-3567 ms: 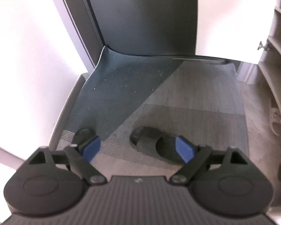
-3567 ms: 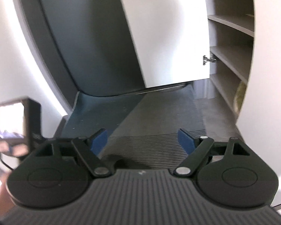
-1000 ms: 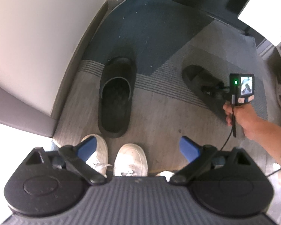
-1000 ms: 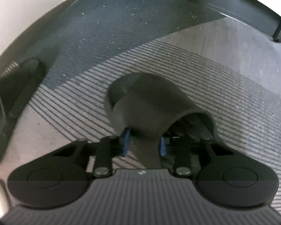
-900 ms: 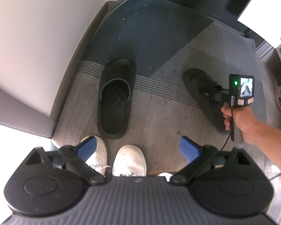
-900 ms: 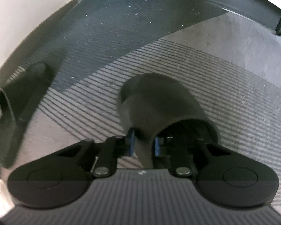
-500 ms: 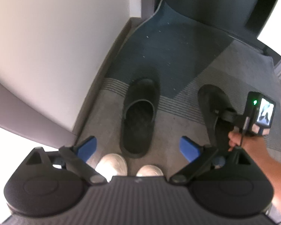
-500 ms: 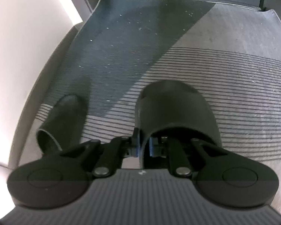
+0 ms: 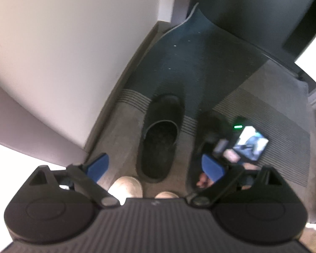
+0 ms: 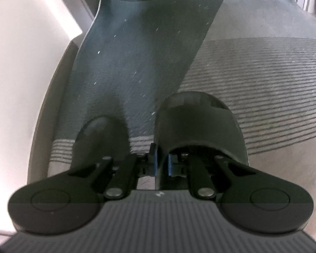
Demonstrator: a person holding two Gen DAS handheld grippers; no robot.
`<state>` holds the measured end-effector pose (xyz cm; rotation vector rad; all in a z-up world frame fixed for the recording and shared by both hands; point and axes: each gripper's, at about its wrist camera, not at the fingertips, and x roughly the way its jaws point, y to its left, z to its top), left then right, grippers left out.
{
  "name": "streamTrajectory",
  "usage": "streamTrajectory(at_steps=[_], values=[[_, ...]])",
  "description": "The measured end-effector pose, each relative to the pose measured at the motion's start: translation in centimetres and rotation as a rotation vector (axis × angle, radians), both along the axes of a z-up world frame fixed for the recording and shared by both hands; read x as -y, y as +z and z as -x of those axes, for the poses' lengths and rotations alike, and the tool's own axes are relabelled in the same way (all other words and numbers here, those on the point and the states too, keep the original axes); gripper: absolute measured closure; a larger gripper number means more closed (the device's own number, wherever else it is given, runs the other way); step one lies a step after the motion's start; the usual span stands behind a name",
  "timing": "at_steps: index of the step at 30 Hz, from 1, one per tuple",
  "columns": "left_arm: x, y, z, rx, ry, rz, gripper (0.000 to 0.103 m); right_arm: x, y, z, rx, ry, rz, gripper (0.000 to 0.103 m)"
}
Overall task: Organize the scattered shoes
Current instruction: 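Slide the black slide with the right tool beside the other slide, release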
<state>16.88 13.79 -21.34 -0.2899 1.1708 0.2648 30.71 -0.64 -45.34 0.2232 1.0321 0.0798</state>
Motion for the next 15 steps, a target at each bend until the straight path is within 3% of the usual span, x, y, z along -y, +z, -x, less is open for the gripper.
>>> streamTrajectory(at_steps=[9, 15], values=[[-0.5, -0.1, -0.4, -0.004, 0.014, 0.018, 0.006, -1.6, -3.6, 1.7, -0.038, 0.068, 0.041, 0.089], [0.8, 2.0, -0.7, 0.089, -0.012, -0.082, 0.006, -0.8, -3.5, 1.7, -0.107, 0.079, -0.009, 0.086]])
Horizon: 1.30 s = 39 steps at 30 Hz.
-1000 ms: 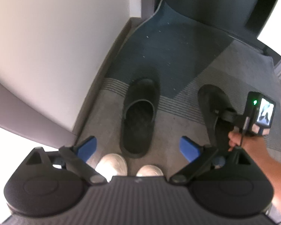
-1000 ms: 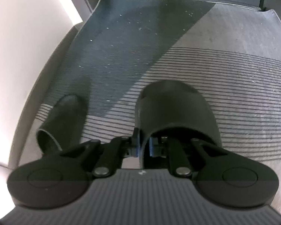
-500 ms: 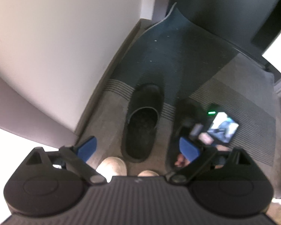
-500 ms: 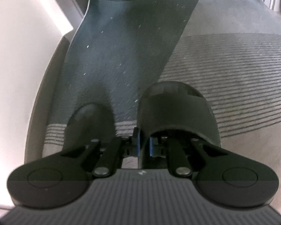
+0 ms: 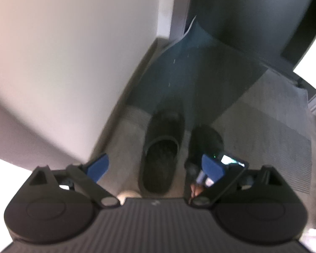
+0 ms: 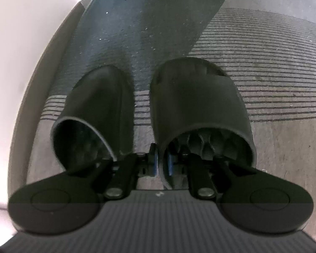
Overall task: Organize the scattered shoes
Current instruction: 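Slide the black slide with the right tool beside the other slide, release, then raise both open tools and pull back from the shoe row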
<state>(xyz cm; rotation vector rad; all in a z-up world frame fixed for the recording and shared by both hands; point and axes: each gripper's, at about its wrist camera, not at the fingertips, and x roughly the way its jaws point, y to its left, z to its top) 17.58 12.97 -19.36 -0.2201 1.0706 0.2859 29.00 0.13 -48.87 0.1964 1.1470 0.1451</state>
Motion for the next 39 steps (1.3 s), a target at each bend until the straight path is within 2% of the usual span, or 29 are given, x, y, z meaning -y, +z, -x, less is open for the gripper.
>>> streamTrajectory(at_steps=[1, 3, 4, 7, 12, 17, 23, 25, 27, 30, 34, 37, 38, 39], values=[[0.2, 0.3, 0.1, 0.012, -0.01, -0.008, 0.006, 0.3, 0.6, 0.2, -0.006, -0.007, -0.006, 0.084], [0.8, 0.6, 0.2, 0.019, -0.04, -0.011, 0.005, 0.9, 1.7, 0.5, -0.017, -0.023, -0.017, 0.074], [1.2, 0.8, 0.3, 0.019, -0.065, -0.011, 0.005, 1.0, 2.1, 0.6, -0.017, -0.024, -0.021, 0.073], [2.9, 1.5, 1.2, 0.022, -0.146, -0.012, 0.005, 2.5, 5.1, 1.6, -0.01, -0.011, -0.038, 0.074], [3.9, 3.5, 3.5, 0.027, -0.141, 0.007, 0.005, 5.1, 10.2, 2.9, 0.015, -0.003, -0.026, 0.074], [4.6, 6.8, 5.4, 0.045, -0.209, 0.018, 0.005, 11.0, 16.4, 5.5, -0.001, -0.066, -0.019, 0.073], [6.3, 9.5, 7.4, 0.005, -0.293, -0.044, 0.005, 16.4, 22.4, 9.9, -0.009, -0.056, 0.047, 0.073], [6.8, 9.8, 8.4, 0.034, -0.309, -0.043, 0.005, 17.5, 24.2, 11.5, -0.014, -0.069, 0.051, 0.073], [8.1, 9.8, 9.8, 0.064, -0.371, -0.073, 0.005, 18.5, 26.0, 13.1, -0.032, -0.085, 0.051, 0.073], [10.3, 10.6, 10.6, -0.009, -0.445, -0.081, 0.006, 19.5, 29.5, 15.9, -0.052, -0.116, 0.07, 0.073], [12.3, 13.0, 10.9, -0.063, -0.48, -0.045, 0.006, 21.4, 34.7, 19.6, -0.061, -0.191, 0.067, 0.073], [13.9, 14.9, 10.3, -0.084, -0.494, -0.035, 0.006, 22.8, 37.5, 21.4, -0.074, -0.22, 0.055, 0.073], [14.3, 15.5, 10.1, -0.081, -0.495, -0.038, 0.006, 23.2, 38.5, 22.0, -0.078, -0.229, 0.051, 0.068], [14.6, 16.0, 10.0, -0.077, -0.497, -0.039, 0.005, 23.7, 39.5, 22.6, -0.074, -0.228, 0.057, 0.047]])
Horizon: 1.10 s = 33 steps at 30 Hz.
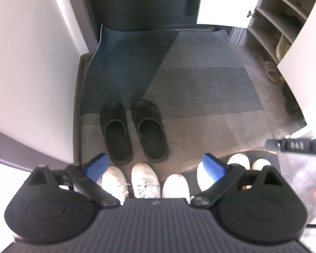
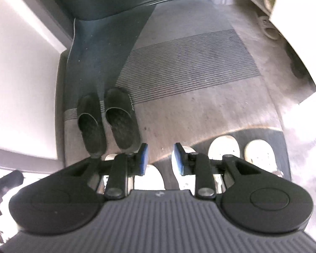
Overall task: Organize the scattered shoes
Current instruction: 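Raise both open tools and pull back from the shoe row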
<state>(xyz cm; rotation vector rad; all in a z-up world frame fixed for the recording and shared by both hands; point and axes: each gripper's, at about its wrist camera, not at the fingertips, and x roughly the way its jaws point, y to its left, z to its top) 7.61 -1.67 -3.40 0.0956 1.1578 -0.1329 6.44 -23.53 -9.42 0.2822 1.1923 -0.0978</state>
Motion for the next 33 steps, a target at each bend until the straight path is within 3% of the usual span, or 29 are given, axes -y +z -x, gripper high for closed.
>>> streamTrajectory(at_steps=[1, 2, 3, 10, 15, 18, 21, 24, 29, 33], values=[[0.4, 0.4, -0.1, 0.004, -0.002, 0.002, 0.005, 0.4, 0.8, 0.4, 0.015, -0.014, 0.0, 0.033], [0.8, 0.8, -0.1, 0.007, -0.007, 0.003, 0.005, 0.9, 1.6, 1.0, 0.037, -0.037, -0.005, 0.009], [1.4, 1.0, 0.0, 0.008, -0.016, 0.0, 0.005, 1.5, 2.3, 1.5, 0.06, -0.061, -0.009, 0.0], [5.7, 2.9, 0.9, -0.011, -0.089, -0.039, 0.005, 4.1, 4.8, 4.1, 0.03, -0.088, -0.032, 0.0], [9.2, 6.8, 0.9, -0.006, -0.12, -0.07, 0.005, 6.1, 7.2, 5.4, 0.02, -0.078, -0.044, 0.0], [11.2, 10.2, 1.2, 0.013, -0.062, -0.099, 0.005, 8.5, 9.4, 6.0, 0.026, -0.072, -0.066, 0.0], [13.5, 14.0, 1.8, 0.053, 0.063, -0.126, 0.005, 11.1, 12.0, 6.3, 0.055, -0.016, -0.062, 0.0], [15.7, 16.9, 2.2, 0.047, 0.139, -0.1, 0.005, 13.4, 14.5, 6.6, 0.067, 0.045, -0.046, 0.0], [18.6, 21.5, 1.4, 0.003, 0.201, -0.07, 0.005, 17.0, 19.5, 6.2, 0.088, 0.124, -0.018, 0.0], [20.5, 26.4, -0.2, 0.051, 0.231, -0.106, 0.005, 19.8, 23.4, 5.2, 0.088, 0.128, -0.04, 0.0]])
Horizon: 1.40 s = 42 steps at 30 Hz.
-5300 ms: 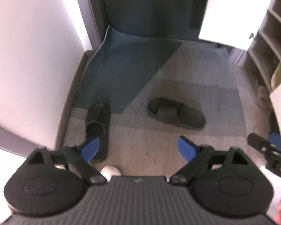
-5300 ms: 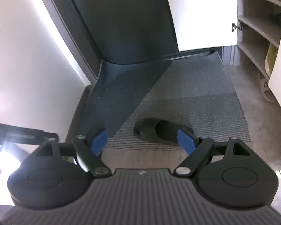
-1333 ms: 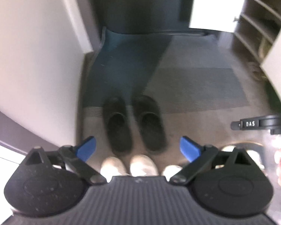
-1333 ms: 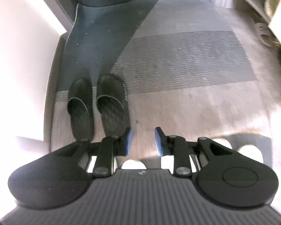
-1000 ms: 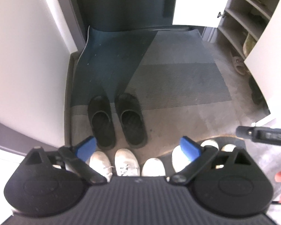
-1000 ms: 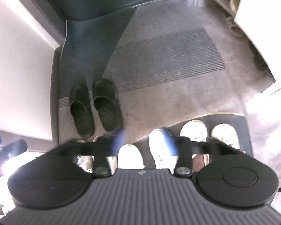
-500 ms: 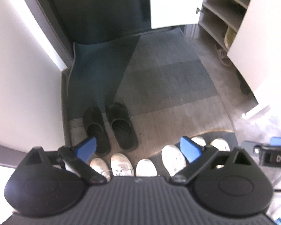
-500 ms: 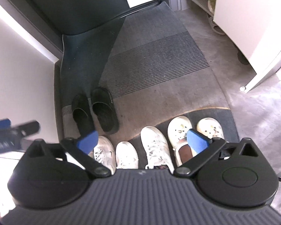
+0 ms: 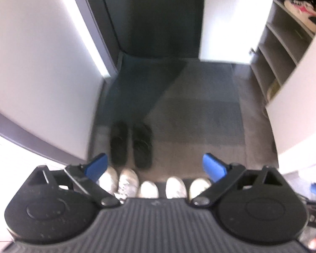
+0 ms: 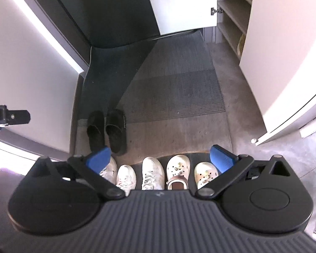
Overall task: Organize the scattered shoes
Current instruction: 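Raise both open tools and pull back from the shoe row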
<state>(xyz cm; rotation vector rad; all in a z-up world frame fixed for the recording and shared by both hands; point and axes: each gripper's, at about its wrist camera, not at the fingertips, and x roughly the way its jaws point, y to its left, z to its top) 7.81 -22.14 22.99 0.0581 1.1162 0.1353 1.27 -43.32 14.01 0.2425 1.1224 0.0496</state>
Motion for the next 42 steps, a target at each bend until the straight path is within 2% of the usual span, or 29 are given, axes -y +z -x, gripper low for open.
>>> streamTrajectory(at_steps=[4, 6, 8, 10, 16, 22, 24, 27, 32, 33, 42], values=[[1.5, 3.8, -3.2, 0.045, -0.015, 0.03, 0.005, 2.2, 2.1, -1.6, -0.025, 0.005, -0.024, 0.0], [1.6, 5.4, -5.3, 0.101, -0.019, 0.044, 0.005, 2.9, 3.3, -3.5, -0.022, 0.028, -0.021, 0.0], [1.2, 6.2, -7.2, 0.149, 0.0, 0.05, 0.005, 2.8, 4.3, -5.1, -0.009, 0.047, 0.012, 0.0], [0.6, 6.2, -9.3, 0.152, 0.037, 0.06, 0.004, 2.6, 5.2, -6.8, 0.01, 0.062, 0.048, 0.0], [-3.3, 2.6, -16.7, 0.09, 0.153, 0.048, 0.005, -1.3, 6.0, -14.1, 0.04, 0.185, 0.046, 0.0], [-9.6, -3.0, -24.9, -0.018, 0.217, 0.052, 0.005, -9.2, 3.6, -25.5, 0.007, 0.368, 0.08, 0.0], [-12.4, -4.6, -26.9, -0.066, 0.306, 0.041, 0.005, -11.7, 3.3, -29.3, -0.018, 0.426, 0.1, 0.0], [-16.3, -5.7, -28.3, -0.111, 0.446, 0.114, 0.005, -15.3, 3.6, -35.2, -0.032, 0.518, 0.111, 0.0], [-20.9, -5.2, -29.4, -0.12, 0.585, 0.152, 0.005, -20.8, 5.7, -42.2, 0.031, 0.633, 0.162, 0.0], [-21.6, -5.1, -29.4, -0.12, 0.615, 0.163, 0.005, -22.0, 6.1, -43.2, 0.021, 0.667, 0.148, 0.0], [-27.8, -4.4, -28.4, -0.109, 0.883, 0.21, 0.005, -31.4, 6.7, -46.1, -0.025, 1.011, 0.166, 0.0]])
